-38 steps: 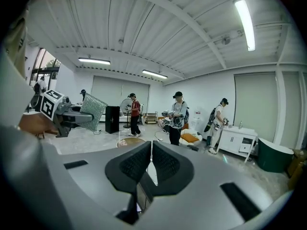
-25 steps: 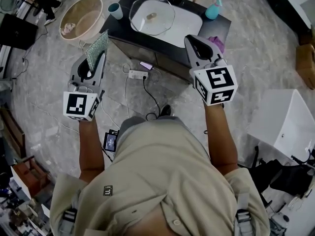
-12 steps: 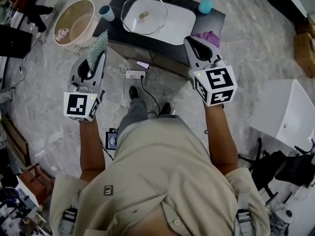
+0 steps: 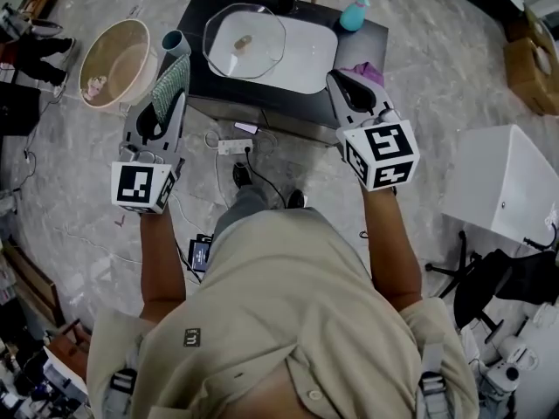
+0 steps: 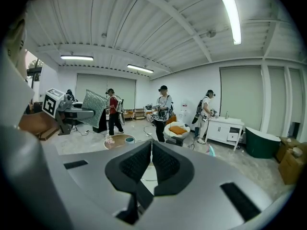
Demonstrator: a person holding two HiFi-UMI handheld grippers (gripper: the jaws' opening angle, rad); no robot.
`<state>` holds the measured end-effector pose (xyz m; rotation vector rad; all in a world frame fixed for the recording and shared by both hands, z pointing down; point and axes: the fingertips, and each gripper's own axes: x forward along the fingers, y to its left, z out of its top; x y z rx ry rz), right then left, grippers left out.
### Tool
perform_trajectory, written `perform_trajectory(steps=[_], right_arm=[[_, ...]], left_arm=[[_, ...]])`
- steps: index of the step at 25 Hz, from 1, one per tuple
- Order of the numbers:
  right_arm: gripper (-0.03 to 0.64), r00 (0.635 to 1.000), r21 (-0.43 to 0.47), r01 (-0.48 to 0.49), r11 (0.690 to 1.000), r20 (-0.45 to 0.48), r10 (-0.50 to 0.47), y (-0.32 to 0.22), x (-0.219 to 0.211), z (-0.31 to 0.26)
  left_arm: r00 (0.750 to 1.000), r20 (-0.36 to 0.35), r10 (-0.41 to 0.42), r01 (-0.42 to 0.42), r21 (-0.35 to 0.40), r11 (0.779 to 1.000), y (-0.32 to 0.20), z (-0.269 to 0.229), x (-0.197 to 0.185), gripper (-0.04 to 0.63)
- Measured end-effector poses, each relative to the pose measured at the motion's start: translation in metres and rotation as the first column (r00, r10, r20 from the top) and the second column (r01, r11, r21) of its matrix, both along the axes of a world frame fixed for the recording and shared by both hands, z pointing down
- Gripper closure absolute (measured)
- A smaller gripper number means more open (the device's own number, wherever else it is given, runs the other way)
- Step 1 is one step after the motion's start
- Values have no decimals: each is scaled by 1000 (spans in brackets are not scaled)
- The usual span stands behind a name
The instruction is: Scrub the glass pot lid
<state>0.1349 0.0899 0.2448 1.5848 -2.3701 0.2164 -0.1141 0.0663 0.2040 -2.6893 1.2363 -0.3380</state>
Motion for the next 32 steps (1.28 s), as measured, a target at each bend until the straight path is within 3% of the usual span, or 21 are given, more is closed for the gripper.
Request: perform_trajectory(steps=[15, 23, 28, 32], right_arm=[[589, 992, -57, -122, 991, -32, 121, -70, -42, 12], [589, 961, -98, -273, 957, -73, 267, -77, -16, 14], [589, 957, -117, -283, 952, -102, 272, -83, -40, 25], [589, 960, -166, -272, 948, -109, 257, -92, -57, 32]], left_arm=[[991, -22, 130, -131, -55, 990, -107, 20, -34, 508], [976, -68, 205, -209, -64, 976, -152, 25, -35, 508], [967, -71, 245, -248, -37, 968, -168, 28, -47, 508], [969, -102, 226, -234, -75, 969, -179, 39, -60, 508]])
